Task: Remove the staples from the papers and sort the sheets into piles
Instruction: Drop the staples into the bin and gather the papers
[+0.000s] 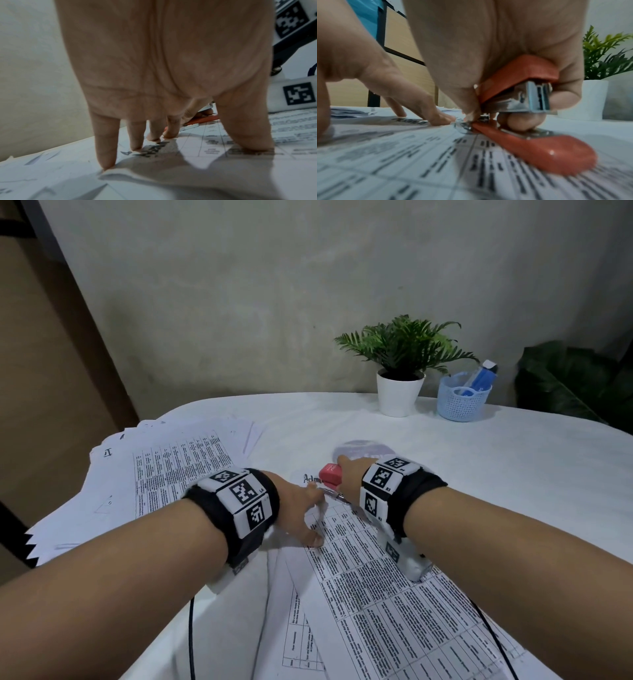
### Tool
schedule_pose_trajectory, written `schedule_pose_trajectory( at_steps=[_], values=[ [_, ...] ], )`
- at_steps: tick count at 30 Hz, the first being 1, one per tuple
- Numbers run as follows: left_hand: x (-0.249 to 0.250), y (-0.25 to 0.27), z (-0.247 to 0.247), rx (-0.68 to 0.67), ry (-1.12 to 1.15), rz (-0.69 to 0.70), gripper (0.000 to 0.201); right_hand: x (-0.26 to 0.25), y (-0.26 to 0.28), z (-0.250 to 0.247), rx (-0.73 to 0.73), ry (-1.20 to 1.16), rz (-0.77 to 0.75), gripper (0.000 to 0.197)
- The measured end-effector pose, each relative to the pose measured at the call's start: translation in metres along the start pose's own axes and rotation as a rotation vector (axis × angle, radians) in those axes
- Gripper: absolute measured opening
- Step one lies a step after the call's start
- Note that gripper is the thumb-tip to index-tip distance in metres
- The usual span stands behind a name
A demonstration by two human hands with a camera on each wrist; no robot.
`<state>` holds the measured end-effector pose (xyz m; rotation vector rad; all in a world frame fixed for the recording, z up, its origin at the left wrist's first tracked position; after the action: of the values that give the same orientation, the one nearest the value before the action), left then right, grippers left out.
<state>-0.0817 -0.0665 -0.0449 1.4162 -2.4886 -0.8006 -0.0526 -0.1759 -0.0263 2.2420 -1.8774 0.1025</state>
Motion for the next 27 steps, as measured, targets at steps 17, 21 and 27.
schedule_pose_trajectory(
  at_steps=[17,21,27],
  values=[
    [0.000,-0.010,0.005,0.063,0.036,0.083,0.061,0.014,-0.015,-0.006,-0.128,-0.203,0.101,0.031],
    [-0.001,-0.013,-0.006,0.039,-0.001,-0.046,0.092,0.026,0.010,-0.017,-0.168,-0.310,0.135,0.028],
    [-0.031,-0.023,-0.022,0.114,0.213,-0.218,0.076,0.045,0.036,-0.025,-0.125,-0.399,0.181,0.038]
  ],
)
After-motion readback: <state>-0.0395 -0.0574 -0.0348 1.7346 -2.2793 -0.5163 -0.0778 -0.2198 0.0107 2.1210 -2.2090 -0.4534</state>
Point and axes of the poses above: each hand's wrist, its own y-axis away from the middle knuckle, its own z-axis out of the palm, x = y × z, the point moved 5 cm from there along -y, towards the middle knuckle, and after that the axes turned 1 degree about -x, right-handed, at the moved point
